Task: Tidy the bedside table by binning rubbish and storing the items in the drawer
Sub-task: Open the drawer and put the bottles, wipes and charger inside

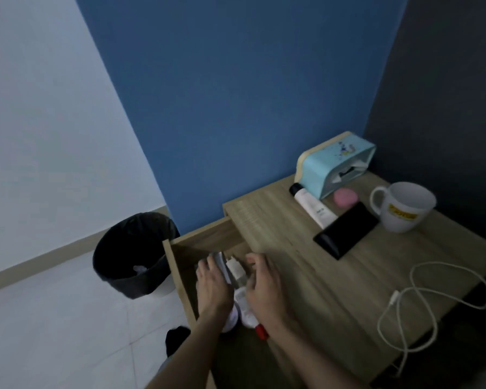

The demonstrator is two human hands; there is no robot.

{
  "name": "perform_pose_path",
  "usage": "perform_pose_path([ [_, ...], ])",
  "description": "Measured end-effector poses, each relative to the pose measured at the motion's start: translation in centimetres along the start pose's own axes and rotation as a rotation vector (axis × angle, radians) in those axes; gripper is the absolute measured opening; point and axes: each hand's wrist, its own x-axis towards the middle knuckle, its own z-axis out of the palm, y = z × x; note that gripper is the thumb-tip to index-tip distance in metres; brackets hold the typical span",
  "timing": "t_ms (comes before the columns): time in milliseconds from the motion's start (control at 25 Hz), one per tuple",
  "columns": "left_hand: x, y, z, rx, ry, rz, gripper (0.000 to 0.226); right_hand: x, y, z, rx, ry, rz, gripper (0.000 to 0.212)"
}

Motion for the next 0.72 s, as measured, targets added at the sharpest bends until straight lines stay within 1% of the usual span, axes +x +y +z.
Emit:
perform_pose_path([
  [80,0.2,3.5,-0.5,-0.075,0.032,0.083,0.067,0.7,0.5,-3.3,0.014,0.217,-0.047,0.040],
  [160,0.2,7.0,-0.5,-0.158,0.028,0.205,0.062,1.6,1.7,-6.4,-0.006,0.400,-0.040,0.036],
  [240,0.0,10.3,0.2,-0.222,-0.033,0.329,0.060,2.7,3.7,-9.3,0.066,0.566,0.069,0.029],
  [320,-0.3,13.2,1.3,-0.258,-0.137,0.409,0.057,4.2,6.0,-11.9,0.180,0.664,0.268,0.027],
  [400,-0.4,15.5,2.7,-0.249,-0.234,0.459,0.055,5.5,7.9,-13.6,0.166,0.640,0.414,0.035],
  [440,-0.4,16.3,3.4,-0.233,-0.276,0.470,0.054,6.0,8.4,-14.1,0.122,0.599,0.439,0.040],
  [560,0.5,17.4,5.1,-0.185,-0.371,0.432,0.052,7.3,9.5,-14.5,-0.027,0.454,0.395,0.056],
  [640,1.5,17.6,5.9,-0.135,-0.395,0.417,0.056,7.8,10.6,-13.8,-0.106,0.353,0.389,0.059],
  [720,2.5,18.3,6.0,-0.084,-0.419,0.427,0.063,8.0,11.7,-12.5,-0.155,0.307,0.418,0.059],
])
